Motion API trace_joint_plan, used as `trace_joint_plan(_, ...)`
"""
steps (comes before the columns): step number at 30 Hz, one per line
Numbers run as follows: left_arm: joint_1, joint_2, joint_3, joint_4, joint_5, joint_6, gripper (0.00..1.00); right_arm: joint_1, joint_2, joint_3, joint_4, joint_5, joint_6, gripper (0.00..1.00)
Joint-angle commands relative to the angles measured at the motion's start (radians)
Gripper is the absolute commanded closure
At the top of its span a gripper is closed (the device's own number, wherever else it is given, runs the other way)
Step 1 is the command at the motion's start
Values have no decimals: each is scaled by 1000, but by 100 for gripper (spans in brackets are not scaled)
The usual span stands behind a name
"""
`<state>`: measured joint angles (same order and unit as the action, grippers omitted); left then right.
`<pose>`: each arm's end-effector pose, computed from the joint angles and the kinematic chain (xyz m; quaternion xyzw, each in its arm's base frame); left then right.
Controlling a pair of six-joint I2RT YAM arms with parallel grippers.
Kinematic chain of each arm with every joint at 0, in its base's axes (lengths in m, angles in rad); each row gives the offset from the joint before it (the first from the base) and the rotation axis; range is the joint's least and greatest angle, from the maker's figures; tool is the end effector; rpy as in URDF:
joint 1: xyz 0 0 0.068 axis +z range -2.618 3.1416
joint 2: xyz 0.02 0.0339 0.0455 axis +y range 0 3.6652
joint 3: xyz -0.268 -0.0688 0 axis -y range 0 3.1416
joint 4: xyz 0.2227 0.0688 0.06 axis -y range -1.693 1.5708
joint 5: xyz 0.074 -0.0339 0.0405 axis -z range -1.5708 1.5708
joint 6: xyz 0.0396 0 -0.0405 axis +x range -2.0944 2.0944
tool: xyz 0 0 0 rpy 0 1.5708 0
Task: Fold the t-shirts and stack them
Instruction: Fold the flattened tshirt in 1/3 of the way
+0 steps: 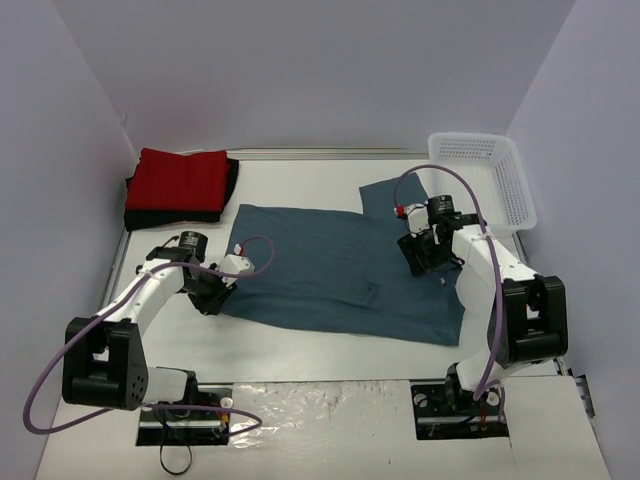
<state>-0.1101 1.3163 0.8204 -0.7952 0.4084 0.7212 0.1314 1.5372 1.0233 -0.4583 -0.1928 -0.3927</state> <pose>0.2044 -0.0384 0.2136 0.4174 0.8757 -0.1504 0.1906 0.2945 0.0466 0.2309 -0.2738 0.9113 0.0530 0.3030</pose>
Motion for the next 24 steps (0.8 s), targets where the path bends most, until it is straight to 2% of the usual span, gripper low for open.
trace_joint_plan(1, 0, 0, -10, 34, -2, -14, 78, -3, 9, -6, -11, 16, 8, 45)
trace_joint_plan(8, 3, -14, 42, 71, 13, -62, 73, -3, 20, -8, -8, 26, 8, 45)
trace_joint_plan(24, 1, 118, 122, 93, 35, -68, 74, -3, 24, -9, -5, 30, 5, 45)
